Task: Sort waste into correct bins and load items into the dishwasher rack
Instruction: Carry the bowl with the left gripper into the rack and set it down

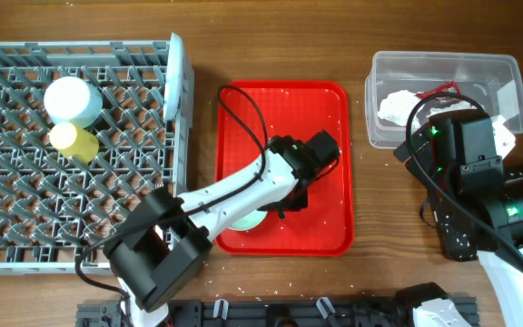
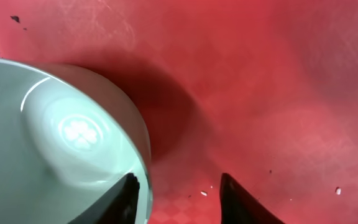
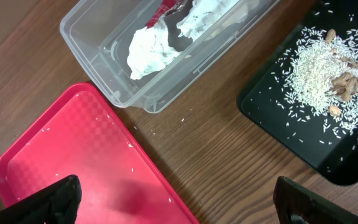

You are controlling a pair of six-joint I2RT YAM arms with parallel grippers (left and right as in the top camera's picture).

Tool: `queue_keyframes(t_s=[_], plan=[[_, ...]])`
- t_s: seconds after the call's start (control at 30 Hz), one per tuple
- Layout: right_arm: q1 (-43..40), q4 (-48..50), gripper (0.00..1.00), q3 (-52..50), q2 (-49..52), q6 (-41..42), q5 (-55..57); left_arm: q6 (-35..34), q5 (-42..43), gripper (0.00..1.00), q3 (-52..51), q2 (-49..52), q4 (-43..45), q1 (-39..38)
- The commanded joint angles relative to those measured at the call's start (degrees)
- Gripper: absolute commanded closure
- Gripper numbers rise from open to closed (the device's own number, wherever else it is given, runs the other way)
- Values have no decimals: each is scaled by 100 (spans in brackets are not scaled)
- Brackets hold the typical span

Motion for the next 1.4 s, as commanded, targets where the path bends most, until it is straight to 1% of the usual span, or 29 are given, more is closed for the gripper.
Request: queue_keyframes(t_s=[0.0, 0.1, 0.2, 0.37, 0.4, 0.43, 0.47, 0.5, 0.67, 0.77, 0.93, 1.0, 1.1, 1.23, 1.3, 1.37], plan=[[-22, 0, 0, 31, 28, 33, 136, -57, -256, 62, -61, 142, 83, -79], [-22, 0, 0, 31, 28, 33, 136, -192, -321, 61, -197, 184, 192, -87], [-22, 0, 0, 31, 28, 33, 136, -323, -356, 69, -278, 203, 181, -87], [-22, 0, 0, 31, 28, 33, 136, -334, -358, 70, -280, 203, 166, -87], [-22, 0, 0, 31, 28, 33, 136, -334, -358, 73, -280, 203, 166, -87], [-22, 0, 0, 31, 28, 33, 136, -334, -358, 80, -280, 203, 168, -87], [-22, 0, 0, 31, 28, 33, 136, -334, -358, 90, -280, 203, 168, -87], [-22, 0, 0, 31, 28, 33, 136, -334, -356, 95, -280, 203, 168, -87], [-22, 0, 0, 31, 28, 33, 136, -332, -205, 96, -258, 199, 157, -87], [-22, 0, 0, 33, 28, 33, 136, -330, -155, 96, -133, 144, -7, -87], [-22, 0, 0, 31, 28, 33, 136, -315, -157, 96, 452, -234, -695, -81], [-22, 0, 0, 31, 28, 31, 136, -109, -157, 96, 664, -461, -905, -81], [-22, 0, 0, 31, 28, 33, 136, 275, -157, 96, 940, -931, -1180, -72], [-22, 0, 0, 31, 28, 33, 136, 651, -155, 96, 1067, -1849, -1410, 103], [-22, 0, 0, 31, 28, 31, 136, 804, -46, 96, 1067, -2470, -1471, 422], [-22, 0, 0, 31, 28, 31, 136, 1108, 184, 96, 1067, -3115, -1473, 935]])
